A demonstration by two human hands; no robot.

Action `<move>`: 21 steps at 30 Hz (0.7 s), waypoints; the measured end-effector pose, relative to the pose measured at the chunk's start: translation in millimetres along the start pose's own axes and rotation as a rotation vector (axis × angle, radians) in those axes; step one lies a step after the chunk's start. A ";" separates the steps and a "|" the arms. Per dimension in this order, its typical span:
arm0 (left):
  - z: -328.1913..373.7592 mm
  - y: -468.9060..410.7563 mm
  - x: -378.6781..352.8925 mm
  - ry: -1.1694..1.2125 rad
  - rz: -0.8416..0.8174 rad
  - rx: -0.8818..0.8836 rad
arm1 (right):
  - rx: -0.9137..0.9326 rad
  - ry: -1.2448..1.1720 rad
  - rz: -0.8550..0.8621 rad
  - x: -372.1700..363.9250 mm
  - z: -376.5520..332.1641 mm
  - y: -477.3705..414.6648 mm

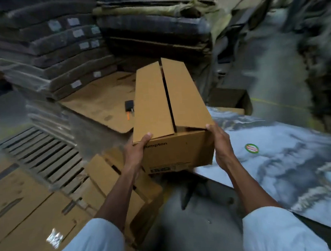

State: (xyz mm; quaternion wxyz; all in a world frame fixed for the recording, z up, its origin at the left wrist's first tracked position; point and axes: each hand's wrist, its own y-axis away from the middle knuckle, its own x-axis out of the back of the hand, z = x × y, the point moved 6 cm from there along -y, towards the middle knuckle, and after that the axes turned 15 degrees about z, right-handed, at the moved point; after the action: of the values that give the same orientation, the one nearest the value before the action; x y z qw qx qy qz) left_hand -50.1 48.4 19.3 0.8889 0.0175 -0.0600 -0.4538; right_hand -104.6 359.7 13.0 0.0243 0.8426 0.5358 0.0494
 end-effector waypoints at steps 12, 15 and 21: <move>-19.7 76.6 -272.7 -0.079 -0.499 -0.004 | -0.071 -0.175 0.439 248.5 47.3 -57.5; -36.9 88.8 -303.8 -0.163 -0.558 0.017 | -0.085 -0.149 0.451 267.3 69.5 -72.7; -52.8 118.7 -332.8 -0.324 -0.544 -0.131 | -0.127 0.096 0.362 284.0 117.8 -92.8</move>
State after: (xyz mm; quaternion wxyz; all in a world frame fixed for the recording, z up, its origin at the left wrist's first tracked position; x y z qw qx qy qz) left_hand -141.4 386.1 -53.1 0.7132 -0.0969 -0.1644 -0.6745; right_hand -55.7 657.6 -96.6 0.0427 0.9186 0.3718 0.1267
